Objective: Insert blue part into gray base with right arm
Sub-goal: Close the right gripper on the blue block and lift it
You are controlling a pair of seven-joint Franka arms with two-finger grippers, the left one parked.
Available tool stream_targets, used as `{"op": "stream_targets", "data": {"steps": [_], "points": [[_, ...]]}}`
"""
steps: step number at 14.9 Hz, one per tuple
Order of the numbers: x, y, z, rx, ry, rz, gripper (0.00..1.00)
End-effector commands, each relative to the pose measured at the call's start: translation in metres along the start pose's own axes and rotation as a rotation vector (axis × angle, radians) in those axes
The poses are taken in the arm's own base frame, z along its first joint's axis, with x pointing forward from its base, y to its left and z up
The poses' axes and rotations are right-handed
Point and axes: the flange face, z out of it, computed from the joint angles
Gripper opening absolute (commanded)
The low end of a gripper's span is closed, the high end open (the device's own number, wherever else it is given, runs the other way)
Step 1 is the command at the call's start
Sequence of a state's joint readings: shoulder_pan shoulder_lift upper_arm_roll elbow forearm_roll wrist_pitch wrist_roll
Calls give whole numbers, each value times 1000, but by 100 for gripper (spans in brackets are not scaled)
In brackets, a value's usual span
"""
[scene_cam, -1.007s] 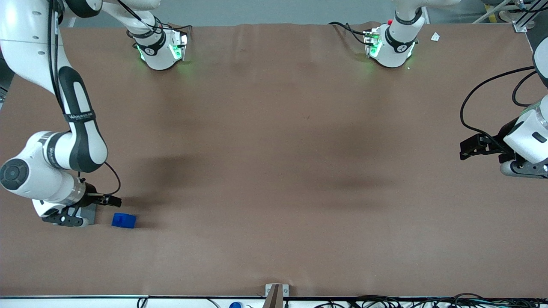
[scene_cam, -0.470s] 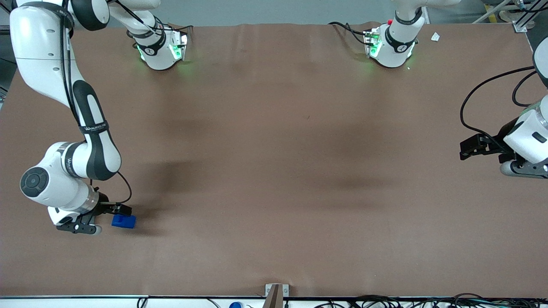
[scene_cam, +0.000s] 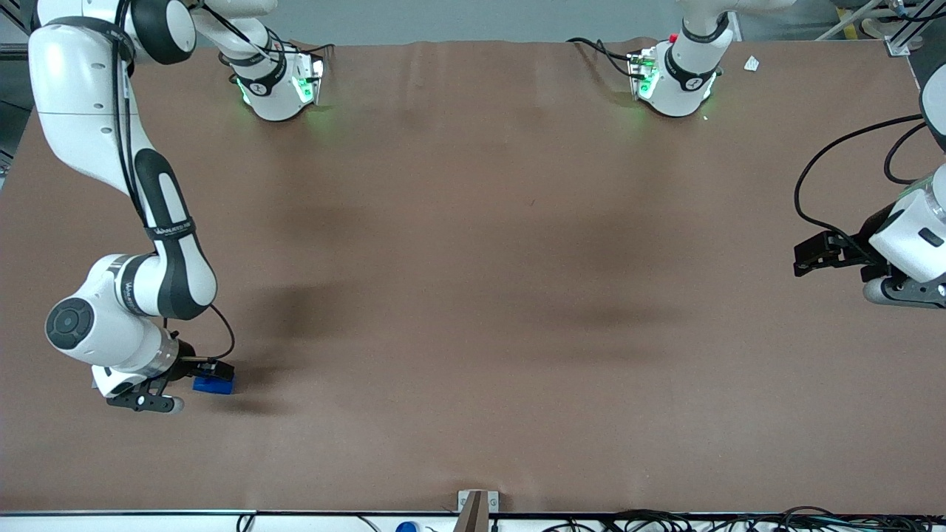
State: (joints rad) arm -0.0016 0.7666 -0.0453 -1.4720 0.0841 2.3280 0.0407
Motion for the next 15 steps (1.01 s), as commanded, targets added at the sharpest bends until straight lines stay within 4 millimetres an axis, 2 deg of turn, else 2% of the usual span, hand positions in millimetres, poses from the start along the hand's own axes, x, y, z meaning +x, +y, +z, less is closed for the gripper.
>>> {"op": "stream_targets", "data": {"steps": [1,3,5,7,8,10,11,13,15], "points": [[7,1,6,12,5,16,87],[8,2,7,11,4,16,71],[8,5,8,11,2,11,45],[7,7,8,8,-5,9,14],[8,10,6,6,-5,11,2],[7,24,-5,6,-42,-12,0],[10,30,-20,10,-68,-42,0],[21,64,-52,15,-100,-56,0],[26,86,-79,16,-131,-116,0]]}}
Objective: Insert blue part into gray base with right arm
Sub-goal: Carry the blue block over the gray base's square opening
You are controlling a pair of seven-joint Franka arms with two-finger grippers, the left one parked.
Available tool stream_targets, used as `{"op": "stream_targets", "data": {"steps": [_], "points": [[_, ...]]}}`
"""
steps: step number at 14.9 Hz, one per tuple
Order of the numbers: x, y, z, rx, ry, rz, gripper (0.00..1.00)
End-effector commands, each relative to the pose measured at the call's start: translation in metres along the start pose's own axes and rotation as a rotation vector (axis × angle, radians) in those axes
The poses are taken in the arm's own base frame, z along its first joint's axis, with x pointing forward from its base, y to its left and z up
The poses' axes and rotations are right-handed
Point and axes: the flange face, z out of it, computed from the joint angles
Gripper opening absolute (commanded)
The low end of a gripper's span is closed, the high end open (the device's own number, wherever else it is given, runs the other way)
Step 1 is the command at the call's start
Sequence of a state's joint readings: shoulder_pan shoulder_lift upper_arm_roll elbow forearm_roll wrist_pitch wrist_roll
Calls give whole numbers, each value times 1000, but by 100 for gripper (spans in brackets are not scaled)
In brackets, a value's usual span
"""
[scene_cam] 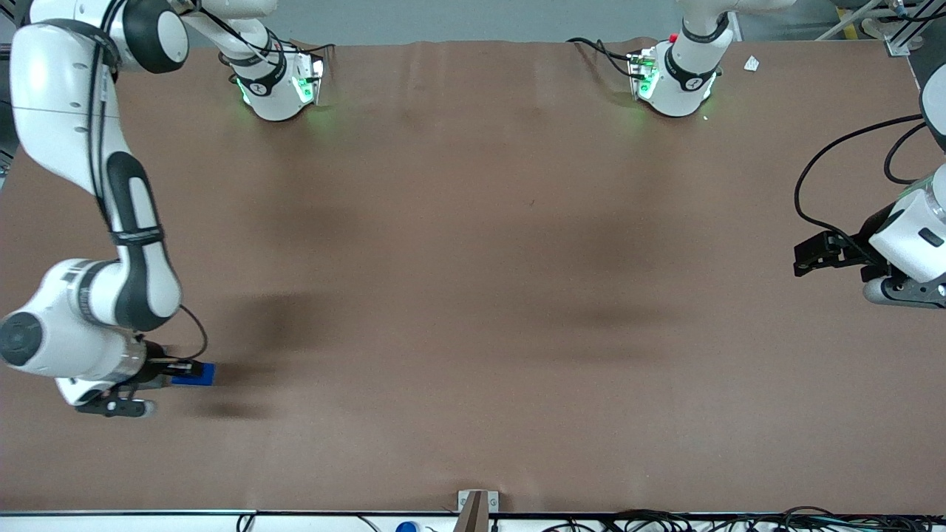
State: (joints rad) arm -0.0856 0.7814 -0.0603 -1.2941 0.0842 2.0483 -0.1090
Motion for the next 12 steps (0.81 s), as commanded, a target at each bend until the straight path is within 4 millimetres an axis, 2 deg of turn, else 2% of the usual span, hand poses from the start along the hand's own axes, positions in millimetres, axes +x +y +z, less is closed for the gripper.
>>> {"op": "stream_targets", "data": {"steps": [1,3,6,12], "points": [[-1,33,-43,18,-32,-65,0],[-1,51,-57,9,-36,-104,0],[-5,82,-62,8,-33,-165,0],[-8,110,-59,-1,-21,-210,0]]}}
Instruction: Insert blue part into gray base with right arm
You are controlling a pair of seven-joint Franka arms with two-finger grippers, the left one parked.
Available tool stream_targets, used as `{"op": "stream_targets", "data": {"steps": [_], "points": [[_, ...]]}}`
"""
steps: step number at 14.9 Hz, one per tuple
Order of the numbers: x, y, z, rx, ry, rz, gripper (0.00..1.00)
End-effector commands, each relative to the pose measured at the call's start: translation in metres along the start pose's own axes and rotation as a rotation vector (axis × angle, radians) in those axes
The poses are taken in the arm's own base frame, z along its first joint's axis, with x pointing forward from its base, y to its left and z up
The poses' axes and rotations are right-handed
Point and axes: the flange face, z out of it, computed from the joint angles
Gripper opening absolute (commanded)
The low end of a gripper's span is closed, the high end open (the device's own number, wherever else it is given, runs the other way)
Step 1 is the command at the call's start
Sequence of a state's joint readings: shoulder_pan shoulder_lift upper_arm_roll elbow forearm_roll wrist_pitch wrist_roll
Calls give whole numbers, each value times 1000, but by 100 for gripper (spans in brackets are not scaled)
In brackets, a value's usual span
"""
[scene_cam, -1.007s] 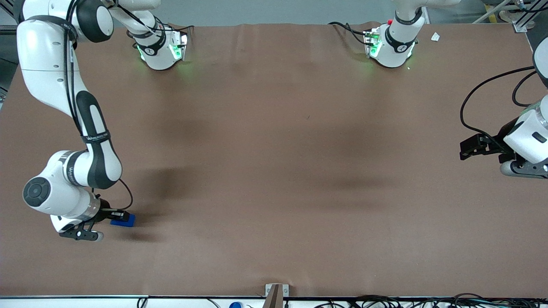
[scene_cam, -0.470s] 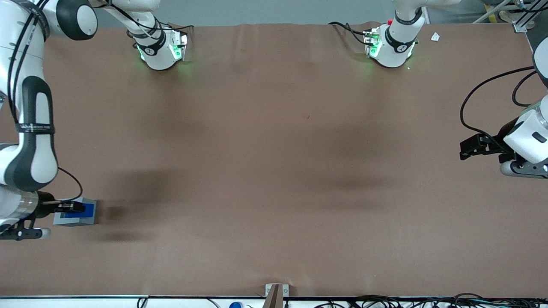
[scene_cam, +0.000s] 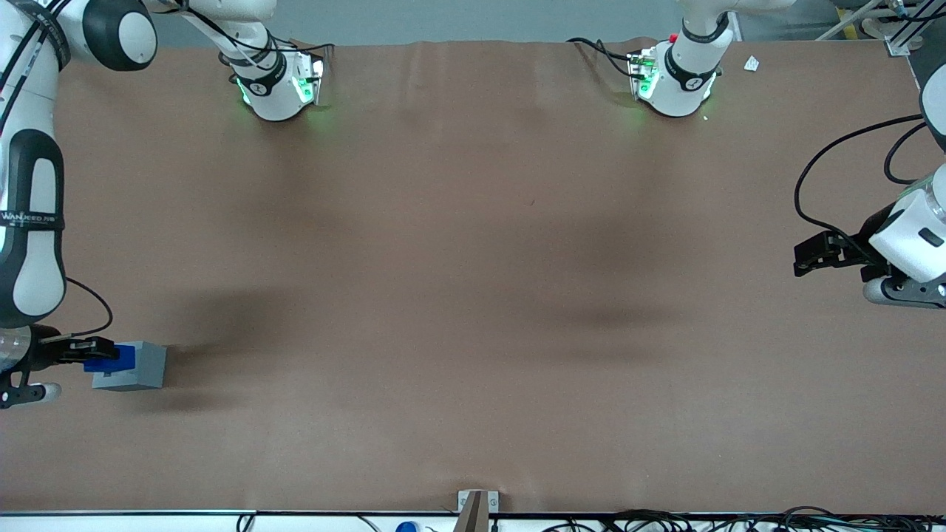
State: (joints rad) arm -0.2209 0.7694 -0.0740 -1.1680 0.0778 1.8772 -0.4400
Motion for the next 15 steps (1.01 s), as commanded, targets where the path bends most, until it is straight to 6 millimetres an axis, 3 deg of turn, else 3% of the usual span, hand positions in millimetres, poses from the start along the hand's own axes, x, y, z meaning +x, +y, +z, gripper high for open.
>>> {"op": "stream_targets", "data": {"steps": [1,15], "points": [[-1,8,-1,-5,8,-11,0],[-3,27,11,-14,35,23,0]]}}
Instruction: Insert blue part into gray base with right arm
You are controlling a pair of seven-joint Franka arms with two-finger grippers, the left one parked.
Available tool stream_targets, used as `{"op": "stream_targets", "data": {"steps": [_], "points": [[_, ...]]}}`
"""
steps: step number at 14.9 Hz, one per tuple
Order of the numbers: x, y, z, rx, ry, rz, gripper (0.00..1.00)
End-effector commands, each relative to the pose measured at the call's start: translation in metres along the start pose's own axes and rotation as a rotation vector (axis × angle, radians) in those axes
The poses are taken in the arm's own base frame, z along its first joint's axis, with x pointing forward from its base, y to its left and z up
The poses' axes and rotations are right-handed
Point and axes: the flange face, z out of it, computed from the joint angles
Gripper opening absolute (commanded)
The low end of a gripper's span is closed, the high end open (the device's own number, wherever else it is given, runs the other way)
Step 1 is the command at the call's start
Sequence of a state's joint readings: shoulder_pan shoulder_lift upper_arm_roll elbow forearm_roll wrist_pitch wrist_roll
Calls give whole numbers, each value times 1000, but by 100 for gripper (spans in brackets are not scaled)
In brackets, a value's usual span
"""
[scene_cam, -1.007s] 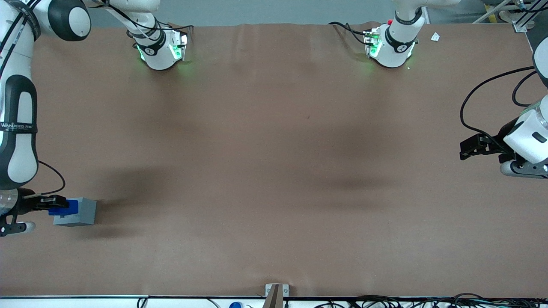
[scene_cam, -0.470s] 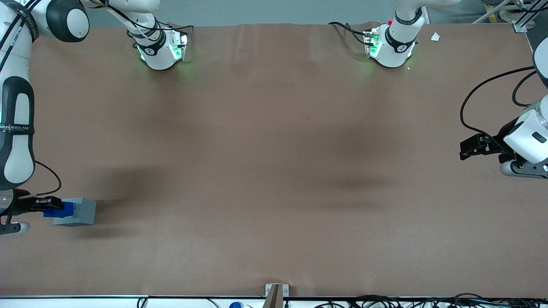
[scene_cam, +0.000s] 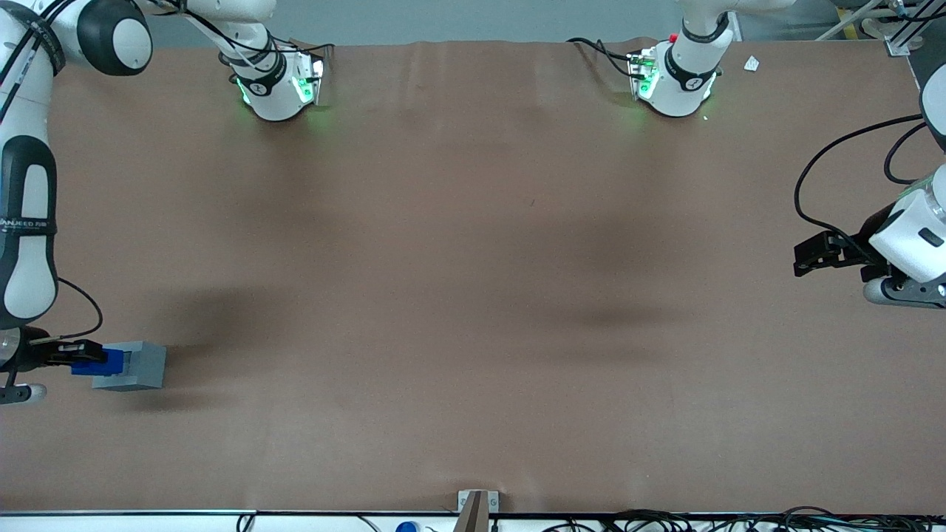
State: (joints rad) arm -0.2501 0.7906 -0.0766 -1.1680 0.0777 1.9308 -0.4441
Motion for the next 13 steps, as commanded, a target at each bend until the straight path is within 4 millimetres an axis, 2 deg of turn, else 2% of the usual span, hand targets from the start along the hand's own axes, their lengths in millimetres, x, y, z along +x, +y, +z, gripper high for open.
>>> {"op": "stream_targets", "data": {"steps": [1,13], "points": [[0,2,2,6,4,-1,0],[-1,-3,12,22,-11,45,0]]}}
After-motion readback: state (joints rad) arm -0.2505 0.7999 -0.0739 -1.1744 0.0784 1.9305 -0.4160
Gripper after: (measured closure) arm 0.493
